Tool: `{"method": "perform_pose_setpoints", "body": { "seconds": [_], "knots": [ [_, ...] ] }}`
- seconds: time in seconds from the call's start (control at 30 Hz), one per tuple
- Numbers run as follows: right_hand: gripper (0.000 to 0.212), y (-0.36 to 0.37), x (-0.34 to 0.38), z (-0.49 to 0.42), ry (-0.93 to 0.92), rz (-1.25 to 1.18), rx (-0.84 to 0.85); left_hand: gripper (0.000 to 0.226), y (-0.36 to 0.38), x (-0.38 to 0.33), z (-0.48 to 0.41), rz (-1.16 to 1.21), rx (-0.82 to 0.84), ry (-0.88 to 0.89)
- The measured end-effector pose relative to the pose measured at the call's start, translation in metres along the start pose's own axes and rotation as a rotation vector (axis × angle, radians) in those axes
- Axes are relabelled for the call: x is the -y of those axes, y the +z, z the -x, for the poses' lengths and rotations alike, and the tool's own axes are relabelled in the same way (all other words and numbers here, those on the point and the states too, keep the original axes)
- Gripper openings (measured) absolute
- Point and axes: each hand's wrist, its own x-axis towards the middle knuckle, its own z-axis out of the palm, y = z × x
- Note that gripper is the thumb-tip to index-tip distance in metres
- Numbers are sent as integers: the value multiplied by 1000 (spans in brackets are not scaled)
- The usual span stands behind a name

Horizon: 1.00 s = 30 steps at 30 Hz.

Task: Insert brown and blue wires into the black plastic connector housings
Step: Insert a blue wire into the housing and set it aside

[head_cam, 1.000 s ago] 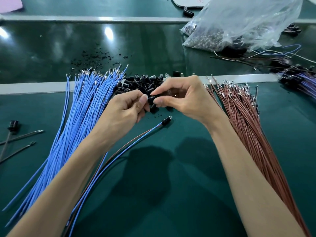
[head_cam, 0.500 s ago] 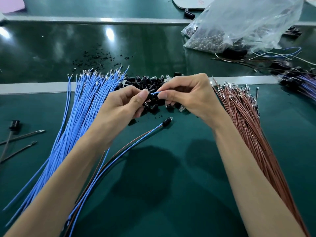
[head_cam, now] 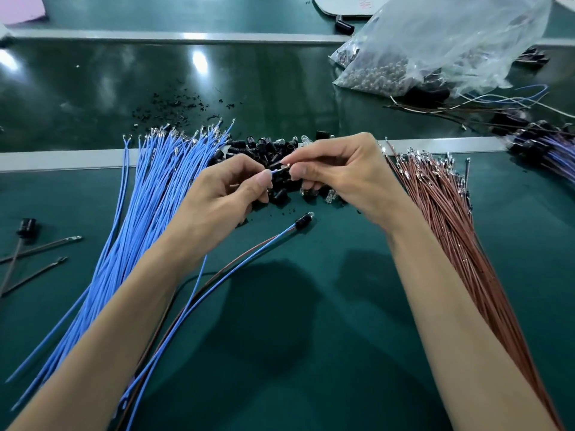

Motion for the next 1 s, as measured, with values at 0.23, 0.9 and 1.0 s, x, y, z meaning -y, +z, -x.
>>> {"method": "perform_pose_setpoints", "body": {
  "seconds": [0.23,0.9,1.0],
  "knots": [
    [12,-3,-5,-3,123,164,-61,22,8,-6,3,56,-4,55],
    [15,11,6,-2,13,-31,15,24,16,-4,2,129,-98,69],
    [17,13,6,-2,22,-95,29,25,16,-5,2,161,-120,75]
  ]
}}
